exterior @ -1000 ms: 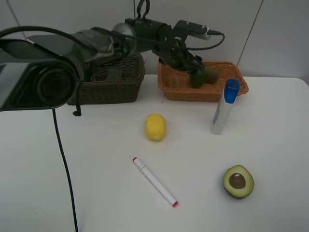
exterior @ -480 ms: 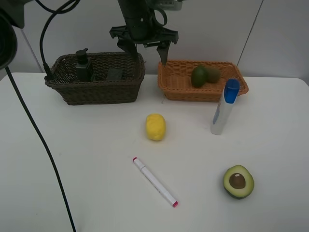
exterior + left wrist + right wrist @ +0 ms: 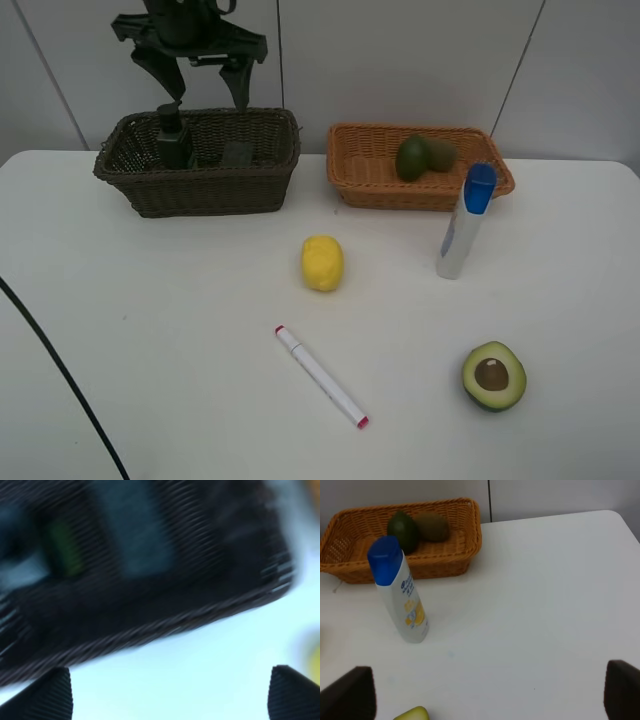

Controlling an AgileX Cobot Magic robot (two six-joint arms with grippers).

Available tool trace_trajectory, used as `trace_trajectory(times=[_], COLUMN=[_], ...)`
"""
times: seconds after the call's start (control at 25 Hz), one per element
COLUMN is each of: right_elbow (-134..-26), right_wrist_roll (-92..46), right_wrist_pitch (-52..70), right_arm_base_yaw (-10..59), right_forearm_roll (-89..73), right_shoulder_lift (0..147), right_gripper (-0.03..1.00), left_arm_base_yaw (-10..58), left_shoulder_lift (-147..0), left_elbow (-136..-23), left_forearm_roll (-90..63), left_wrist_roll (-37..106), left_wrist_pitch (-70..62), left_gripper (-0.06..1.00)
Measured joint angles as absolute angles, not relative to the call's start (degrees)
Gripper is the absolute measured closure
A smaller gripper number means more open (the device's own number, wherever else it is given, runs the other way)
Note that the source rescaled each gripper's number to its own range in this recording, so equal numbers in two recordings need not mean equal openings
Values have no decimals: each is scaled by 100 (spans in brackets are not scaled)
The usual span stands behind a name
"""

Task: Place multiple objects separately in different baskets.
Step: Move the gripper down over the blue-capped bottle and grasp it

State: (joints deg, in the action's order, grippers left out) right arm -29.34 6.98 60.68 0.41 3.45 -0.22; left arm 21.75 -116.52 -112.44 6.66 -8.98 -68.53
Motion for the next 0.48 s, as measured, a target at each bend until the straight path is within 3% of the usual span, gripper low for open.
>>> trace_trajectory(times=[0.28,0.48], right_elbow=[-2934,-2934], right_wrist_roll=[698,698], right_wrist_pitch=[6068,6068], right_arm_base_yaw=[41,41], right_forearm_roll=[345,345], right_shoulder_lift=[-22,-22], right_gripper=[-3,-3], left_arm_base_yaw=[1012,779], left_shoulder_lift=[-9547,-7656], left_elbow=[-8680,-6835], left_forearm_roll=[760,548], left_wrist_roll=[-923,-1027], left_wrist_pitch=[-6847,-6847], left_gripper=[-5,-5])
